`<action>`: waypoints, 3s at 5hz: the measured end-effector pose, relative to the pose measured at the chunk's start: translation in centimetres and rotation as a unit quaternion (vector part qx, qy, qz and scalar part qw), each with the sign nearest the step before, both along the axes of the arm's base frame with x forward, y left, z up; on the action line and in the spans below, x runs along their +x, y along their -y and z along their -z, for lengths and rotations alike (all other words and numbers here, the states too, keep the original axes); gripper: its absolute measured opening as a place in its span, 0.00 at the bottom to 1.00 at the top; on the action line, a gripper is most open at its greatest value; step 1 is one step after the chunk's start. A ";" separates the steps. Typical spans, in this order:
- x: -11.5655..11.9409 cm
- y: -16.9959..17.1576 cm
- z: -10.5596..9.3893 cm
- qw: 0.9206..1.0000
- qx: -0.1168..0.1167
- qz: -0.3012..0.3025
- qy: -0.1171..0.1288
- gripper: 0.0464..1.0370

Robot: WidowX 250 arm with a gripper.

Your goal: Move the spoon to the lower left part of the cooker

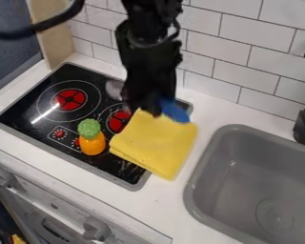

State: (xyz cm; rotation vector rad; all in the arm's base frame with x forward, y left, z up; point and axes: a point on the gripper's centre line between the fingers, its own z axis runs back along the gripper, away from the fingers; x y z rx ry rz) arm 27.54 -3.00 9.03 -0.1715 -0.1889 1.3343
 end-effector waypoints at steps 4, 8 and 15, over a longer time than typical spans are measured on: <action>-7.3 1.5 4.1 0.995 -0.038 -0.002 -0.092 0.33; -3.0 -3.3 5.2 0.988 -0.043 -0.104 -0.103 0.33; 6.3 -6.5 5.3 0.985 -0.069 -0.146 -0.054 0.33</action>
